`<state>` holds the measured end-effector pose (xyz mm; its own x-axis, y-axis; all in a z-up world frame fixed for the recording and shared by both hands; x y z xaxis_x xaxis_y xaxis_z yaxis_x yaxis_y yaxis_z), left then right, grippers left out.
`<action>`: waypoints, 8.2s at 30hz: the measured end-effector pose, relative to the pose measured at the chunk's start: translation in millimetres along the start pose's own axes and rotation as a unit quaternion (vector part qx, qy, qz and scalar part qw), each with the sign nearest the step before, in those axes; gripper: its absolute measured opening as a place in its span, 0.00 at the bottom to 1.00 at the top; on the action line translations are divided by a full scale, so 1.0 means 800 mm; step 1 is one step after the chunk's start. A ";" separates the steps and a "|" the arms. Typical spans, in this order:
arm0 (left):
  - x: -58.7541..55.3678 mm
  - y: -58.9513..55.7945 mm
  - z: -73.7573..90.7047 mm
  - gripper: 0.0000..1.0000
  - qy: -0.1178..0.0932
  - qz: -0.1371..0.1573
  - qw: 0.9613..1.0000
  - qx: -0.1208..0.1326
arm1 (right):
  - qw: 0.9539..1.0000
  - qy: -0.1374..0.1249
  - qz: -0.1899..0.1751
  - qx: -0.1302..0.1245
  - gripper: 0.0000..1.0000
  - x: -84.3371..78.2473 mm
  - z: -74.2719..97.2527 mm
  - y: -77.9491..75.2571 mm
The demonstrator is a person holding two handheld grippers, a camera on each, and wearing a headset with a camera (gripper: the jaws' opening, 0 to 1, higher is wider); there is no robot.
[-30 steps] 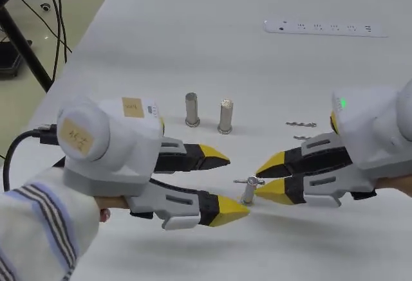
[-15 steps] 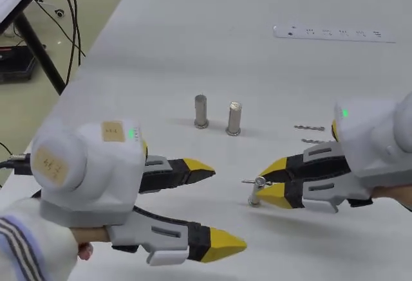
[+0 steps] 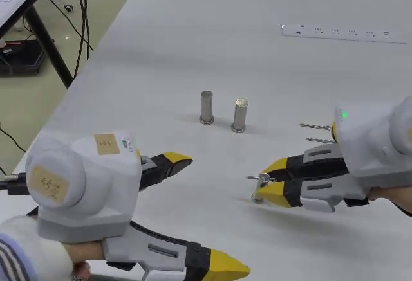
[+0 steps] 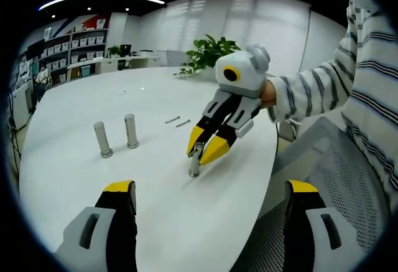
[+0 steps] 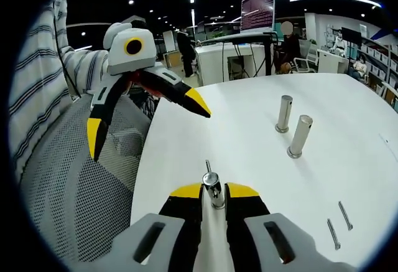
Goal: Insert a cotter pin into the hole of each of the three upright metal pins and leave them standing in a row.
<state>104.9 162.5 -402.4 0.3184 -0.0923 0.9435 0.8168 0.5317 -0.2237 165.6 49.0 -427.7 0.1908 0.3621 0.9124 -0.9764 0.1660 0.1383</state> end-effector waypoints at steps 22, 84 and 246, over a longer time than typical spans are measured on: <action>-0.014 -0.001 0.015 0.99 0.007 0.008 0.999 0.033 | 1.000 -0.001 0.008 0.007 0.06 -0.009 -0.005 0.002; 0.004 0.026 0.010 0.96 -0.013 0.008 0.997 0.069 | 0.997 -0.009 0.078 -0.024 0.04 0.017 -0.042 -0.053; 0.038 0.221 -0.076 0.41 0.047 -0.065 0.994 0.073 | 0.920 -0.091 -0.201 -0.324 0.98 -0.016 0.158 0.026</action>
<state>288.1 202.6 -427.8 0.2637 -0.2430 0.9335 0.7774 0.6264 -0.0565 129.8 -67.9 -388.2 0.4462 0.0018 0.8949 -0.5542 0.7857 0.2747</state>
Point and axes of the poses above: the centre of the closed fingertips' face, and the gripper's own axes: z roughly backward along the fingers, y roughly to its left, x roughly out of its top, the point moved 5 cm from there along z, roughly backward along the fingers, and after that the axes turned 14 degrees about -y, right-handed, at the moved point
